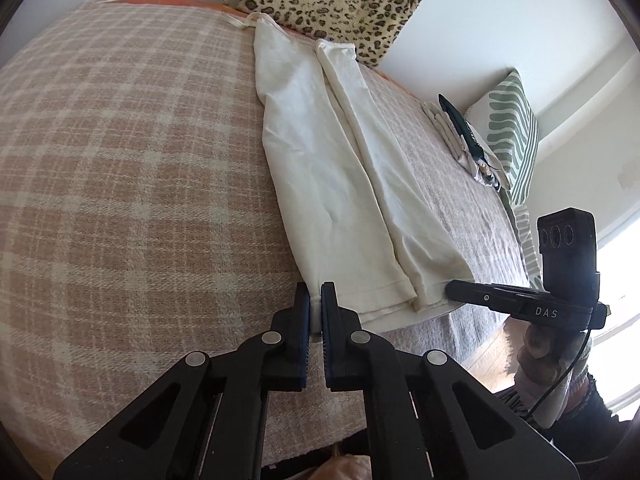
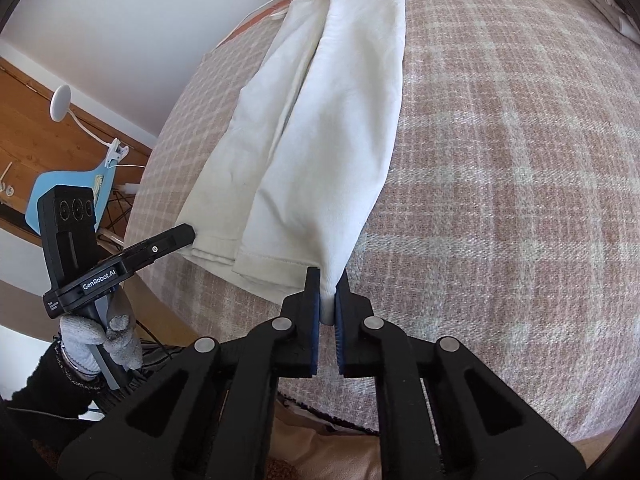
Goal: Fold small clothes
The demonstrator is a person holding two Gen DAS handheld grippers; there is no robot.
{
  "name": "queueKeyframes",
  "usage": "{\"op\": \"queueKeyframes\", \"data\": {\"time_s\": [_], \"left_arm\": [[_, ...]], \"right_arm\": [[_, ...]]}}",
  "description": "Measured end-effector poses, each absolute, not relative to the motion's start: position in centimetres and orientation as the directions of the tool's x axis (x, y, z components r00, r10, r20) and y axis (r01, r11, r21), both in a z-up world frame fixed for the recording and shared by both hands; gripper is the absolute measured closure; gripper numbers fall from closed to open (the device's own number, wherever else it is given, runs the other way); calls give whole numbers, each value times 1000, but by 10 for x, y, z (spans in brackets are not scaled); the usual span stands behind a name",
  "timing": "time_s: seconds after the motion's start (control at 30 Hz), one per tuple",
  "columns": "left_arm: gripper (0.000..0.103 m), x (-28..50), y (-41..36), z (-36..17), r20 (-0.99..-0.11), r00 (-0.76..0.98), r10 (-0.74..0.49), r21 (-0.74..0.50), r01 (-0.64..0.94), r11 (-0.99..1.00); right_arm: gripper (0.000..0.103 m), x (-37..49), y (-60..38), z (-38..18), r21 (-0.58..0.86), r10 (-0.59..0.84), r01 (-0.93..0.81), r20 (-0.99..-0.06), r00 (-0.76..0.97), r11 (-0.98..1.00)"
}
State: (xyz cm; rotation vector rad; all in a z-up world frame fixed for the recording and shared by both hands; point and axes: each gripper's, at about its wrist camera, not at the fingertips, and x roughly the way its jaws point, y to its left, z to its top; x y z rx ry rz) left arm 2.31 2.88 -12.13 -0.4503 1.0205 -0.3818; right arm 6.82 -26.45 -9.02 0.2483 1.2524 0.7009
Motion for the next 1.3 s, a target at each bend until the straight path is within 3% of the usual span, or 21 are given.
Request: {"op": "queueKeyframes", "data": {"time_s": [0.17, 0.33, 0.93, 1.0, 1.07, 1.1, 1.17, 1.2, 1.23, 1.3], "left_arm": [[99, 22, 28, -134, -744, 446, -498, -519, 85, 851], [99, 22, 28, -124, -730, 464, -501, -511, 115, 852], [99, 15, 10, -128, -759, 434, -486, -461, 170, 871], [97, 15, 12, -127, -765, 421, -487, -462, 169, 871], [89, 15, 16, -125, -775, 411, -479, -457, 157, 875], [88, 15, 19, -122, -775, 419, -473, -452, 156, 878], [88, 14, 26, -116, -766, 454, -455, -437, 153, 887], [88, 14, 29, -113, -762, 465, -450, -433, 149, 889], [88, 15, 34, -109, -753, 477, -453, -442, 144, 886], [84, 17, 42, -102, -738, 501, -453, -453, 129, 882]], "right_arm": [[96, 56, -245, -100, 458, 549, -421, -827, 120, 783], [96, 63, -252, -93, 504, 588, -394, -799, 125, 769], [96, 52, -252, -101, 450, 544, -432, -830, 120, 782], [96, 52, -255, -99, 478, 567, -414, -815, 120, 775], [96, 52, -263, -92, 502, 593, -419, -797, 117, 757], [94, 52, -266, -88, 509, 604, -423, -788, 120, 749], [82, 53, -273, -80, 527, 627, -427, -768, 132, 735], [65, 53, -277, -75, 531, 636, -429, -758, 146, 731], [55, 53, -283, -70, 528, 641, -433, -749, 169, 731], [54, 54, -287, -61, 523, 645, -437, -738, 199, 732]]}}
